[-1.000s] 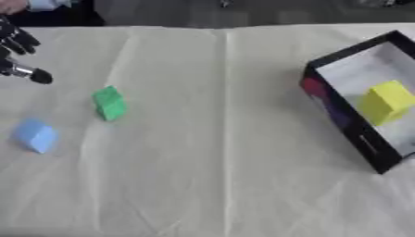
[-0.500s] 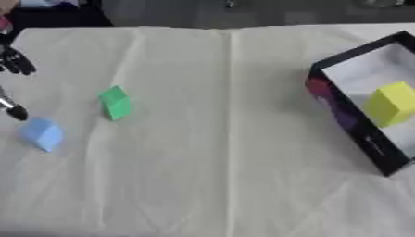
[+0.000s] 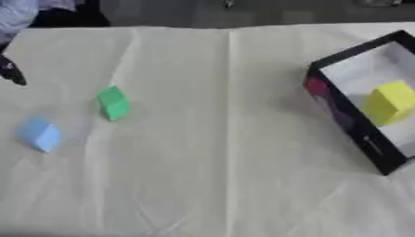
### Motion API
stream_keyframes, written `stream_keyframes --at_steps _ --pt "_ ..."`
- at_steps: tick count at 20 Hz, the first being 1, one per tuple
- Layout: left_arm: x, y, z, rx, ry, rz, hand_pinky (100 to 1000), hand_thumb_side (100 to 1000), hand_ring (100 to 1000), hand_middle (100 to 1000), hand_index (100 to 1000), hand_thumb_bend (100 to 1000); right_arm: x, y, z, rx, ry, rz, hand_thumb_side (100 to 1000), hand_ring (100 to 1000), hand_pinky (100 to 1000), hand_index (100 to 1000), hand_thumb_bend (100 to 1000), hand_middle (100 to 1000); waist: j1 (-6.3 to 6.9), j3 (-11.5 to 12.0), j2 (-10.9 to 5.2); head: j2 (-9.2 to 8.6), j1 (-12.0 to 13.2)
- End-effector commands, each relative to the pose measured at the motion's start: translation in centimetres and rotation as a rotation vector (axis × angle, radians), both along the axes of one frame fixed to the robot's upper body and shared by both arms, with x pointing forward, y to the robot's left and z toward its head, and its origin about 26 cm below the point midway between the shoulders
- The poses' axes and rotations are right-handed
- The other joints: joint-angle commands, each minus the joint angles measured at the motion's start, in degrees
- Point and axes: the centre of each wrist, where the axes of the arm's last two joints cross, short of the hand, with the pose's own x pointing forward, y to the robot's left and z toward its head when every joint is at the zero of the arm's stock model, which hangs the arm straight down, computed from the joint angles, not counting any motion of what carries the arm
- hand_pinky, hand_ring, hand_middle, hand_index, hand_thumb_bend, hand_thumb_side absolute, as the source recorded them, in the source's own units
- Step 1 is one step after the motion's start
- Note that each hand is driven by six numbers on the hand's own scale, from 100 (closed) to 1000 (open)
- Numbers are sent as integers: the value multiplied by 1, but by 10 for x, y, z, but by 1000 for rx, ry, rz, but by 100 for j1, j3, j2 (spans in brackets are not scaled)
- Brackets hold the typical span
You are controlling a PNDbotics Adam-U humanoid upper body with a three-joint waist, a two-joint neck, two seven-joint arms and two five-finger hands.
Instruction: Pick up the objects with one hand, pass them to the other hand, and then place them into the box on the other side of the table.
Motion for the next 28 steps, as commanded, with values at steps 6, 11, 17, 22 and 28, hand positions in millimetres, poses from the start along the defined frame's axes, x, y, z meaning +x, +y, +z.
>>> stream_keyframes --at_steps 6,11,17,22,28 --pt "-6 25 -3 144 -81 -38 945 100 871 763 785 813 -8 -8 6 25 -30 -44 372 822 982 1000 100 879 -182 -98 54 -10 59" --pt "-3 41 -19 150 -106 -55 942 100 866 756 779 808 -9 -10 -1 28 -30 -60 381 821 982 1000 100 878 -248 -172 88 -10 82" --pt "-4 54 -28 133 -152 -104 944 100 865 749 767 781 -9 -11 -8 9 -25 -79 395 819 980 996 100 874 -280 -231 130 -10 128" --pt "-2 62 -26 103 -234 -158 935 100 852 730 758 756 -8 -12 -14 -6 -16 -94 404 817 979 993 100 872 -304 -229 164 -10 94" --pt "7 62 -36 85 -278 -196 935 100 856 738 759 766 -9 -14 -22 -4 -3 -110 414 815 978 992 100 870 -344 -280 152 -46 441"
